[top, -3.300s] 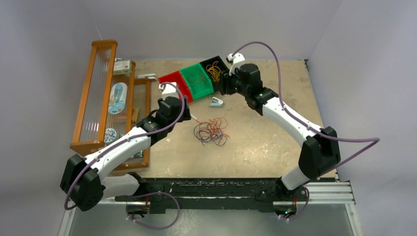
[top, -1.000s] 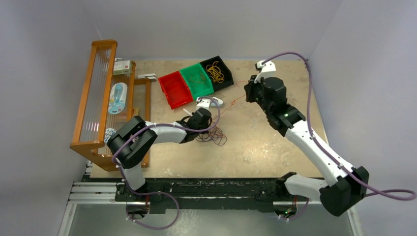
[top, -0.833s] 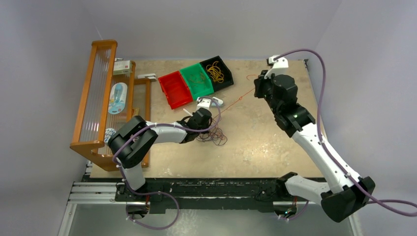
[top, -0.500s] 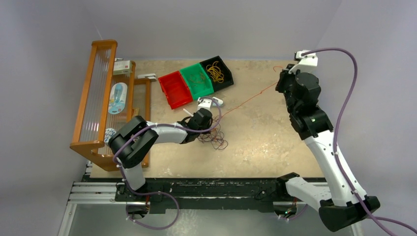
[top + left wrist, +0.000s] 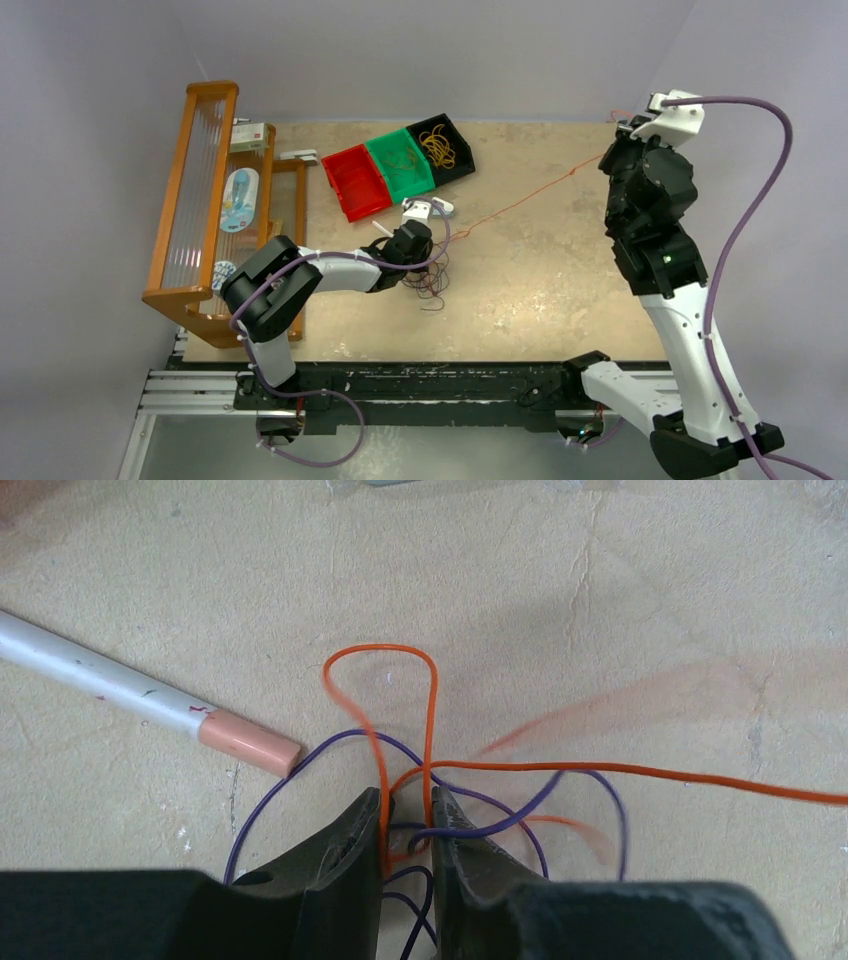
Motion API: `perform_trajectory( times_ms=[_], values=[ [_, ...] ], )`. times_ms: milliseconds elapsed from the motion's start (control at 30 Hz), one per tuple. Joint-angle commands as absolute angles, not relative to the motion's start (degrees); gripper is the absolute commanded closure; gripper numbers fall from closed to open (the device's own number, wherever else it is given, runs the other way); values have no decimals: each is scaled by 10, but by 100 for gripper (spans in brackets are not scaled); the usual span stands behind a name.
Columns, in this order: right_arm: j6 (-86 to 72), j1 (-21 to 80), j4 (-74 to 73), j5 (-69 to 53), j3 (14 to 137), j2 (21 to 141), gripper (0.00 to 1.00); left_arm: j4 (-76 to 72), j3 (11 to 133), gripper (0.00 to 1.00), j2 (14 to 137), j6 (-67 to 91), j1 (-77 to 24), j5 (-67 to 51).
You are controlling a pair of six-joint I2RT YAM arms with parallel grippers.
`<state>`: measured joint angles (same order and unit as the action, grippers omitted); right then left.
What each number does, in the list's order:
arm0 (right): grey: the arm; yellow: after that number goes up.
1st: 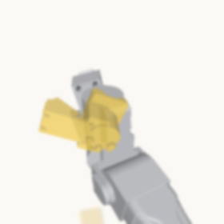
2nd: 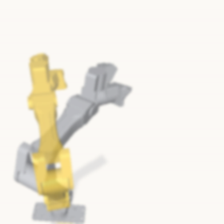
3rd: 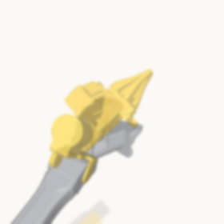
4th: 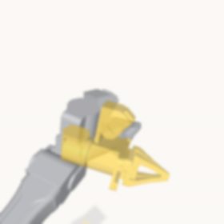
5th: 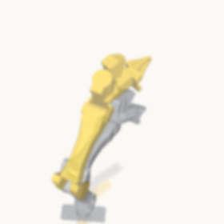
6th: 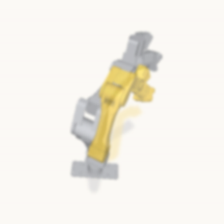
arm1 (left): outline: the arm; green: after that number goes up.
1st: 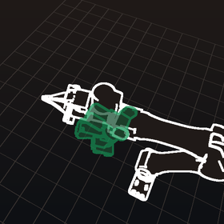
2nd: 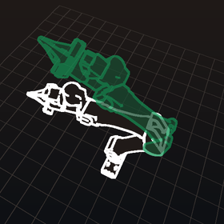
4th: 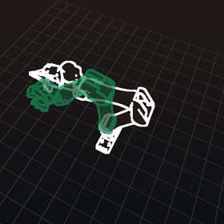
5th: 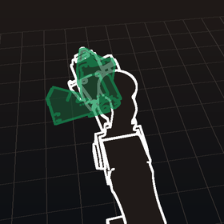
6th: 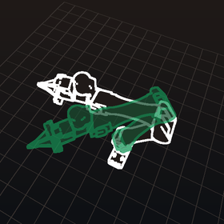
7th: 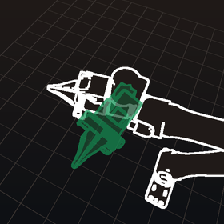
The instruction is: Untangle the cables
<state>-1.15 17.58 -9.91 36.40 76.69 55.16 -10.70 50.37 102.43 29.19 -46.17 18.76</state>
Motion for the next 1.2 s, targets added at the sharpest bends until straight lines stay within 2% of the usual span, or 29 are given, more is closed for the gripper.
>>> perform_trajectory(
  times_ms=[0,267,533,900,1067,1167],
  values=[
    [29,172,-29,417,814,528,100,-81,494,78,1037,288,-461,200],
    [65,172,-6,447,833,512,100,-83,492,99,1038,289,-460,200],
    [109,172,25,488,835,495,100,-80,493,100,1044,290,-461,201],
    [104,172,5,486,844,485,100,-73,498,100,1049,290,-460,202],
    [32,172,-91,437,854,511,100,-59,497,100,1026,286,-461,226],
    [-33,172,-149,411,810,533,100,-32,497,100,998,293,-461,276]
  ],
)
